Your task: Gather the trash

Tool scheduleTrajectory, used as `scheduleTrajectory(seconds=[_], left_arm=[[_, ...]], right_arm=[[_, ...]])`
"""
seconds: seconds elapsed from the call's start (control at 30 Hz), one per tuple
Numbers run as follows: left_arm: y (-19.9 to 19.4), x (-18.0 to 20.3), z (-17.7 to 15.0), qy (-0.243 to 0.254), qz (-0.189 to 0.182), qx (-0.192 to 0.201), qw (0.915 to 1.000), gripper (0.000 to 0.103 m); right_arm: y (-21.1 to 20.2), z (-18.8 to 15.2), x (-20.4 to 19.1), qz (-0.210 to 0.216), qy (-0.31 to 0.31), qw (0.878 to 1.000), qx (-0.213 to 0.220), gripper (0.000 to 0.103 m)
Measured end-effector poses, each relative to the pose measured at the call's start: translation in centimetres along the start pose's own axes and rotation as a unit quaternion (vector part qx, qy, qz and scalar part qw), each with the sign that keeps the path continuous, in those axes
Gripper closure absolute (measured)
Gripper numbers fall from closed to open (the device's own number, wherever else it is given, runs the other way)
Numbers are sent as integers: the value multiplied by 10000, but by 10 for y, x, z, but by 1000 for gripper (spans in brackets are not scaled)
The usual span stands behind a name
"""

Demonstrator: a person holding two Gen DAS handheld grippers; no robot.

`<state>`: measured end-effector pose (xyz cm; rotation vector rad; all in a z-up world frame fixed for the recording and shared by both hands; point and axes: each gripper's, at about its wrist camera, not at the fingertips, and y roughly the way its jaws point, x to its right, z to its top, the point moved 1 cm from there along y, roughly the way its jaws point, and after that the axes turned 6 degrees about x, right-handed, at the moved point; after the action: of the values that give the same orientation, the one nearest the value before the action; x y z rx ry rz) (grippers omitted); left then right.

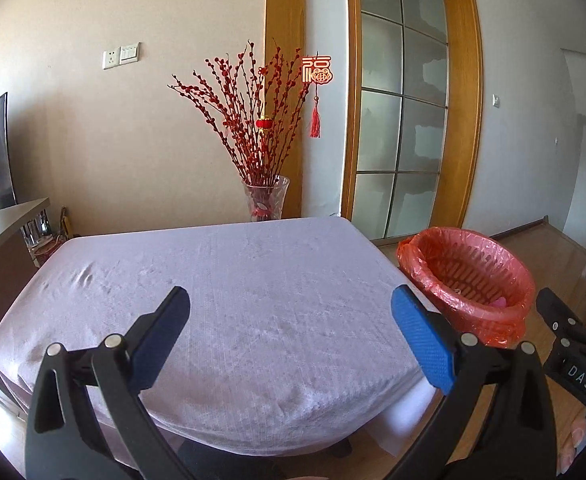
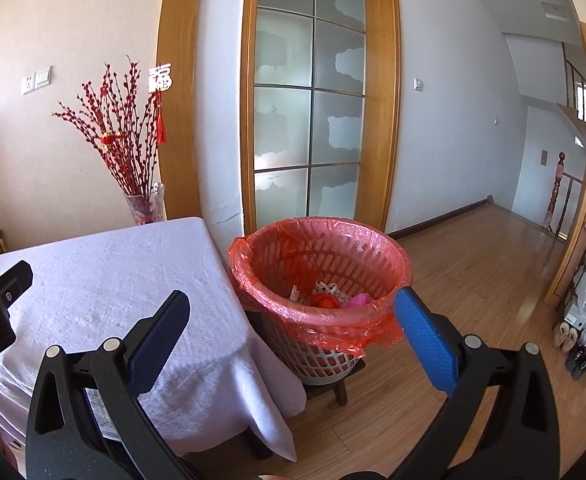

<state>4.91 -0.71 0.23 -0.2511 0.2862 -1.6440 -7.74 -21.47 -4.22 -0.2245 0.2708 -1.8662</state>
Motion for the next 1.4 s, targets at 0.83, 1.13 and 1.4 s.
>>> scheduleTrajectory(seconds=[0.83,1.13,1.4], left_arm=[[1,4,-13,-27,35,-120,9999,4],[1,4,-11,-35,42,-103,9999,4],[0,4,-10,-34,42,-104,9999,4]], right_arm=[[3,-5,-1,80,5,9999,-132,2],[3,-5,-2,94,18,9999,-128,2],[4,-5,-2,95,21,9999,-140,2]])
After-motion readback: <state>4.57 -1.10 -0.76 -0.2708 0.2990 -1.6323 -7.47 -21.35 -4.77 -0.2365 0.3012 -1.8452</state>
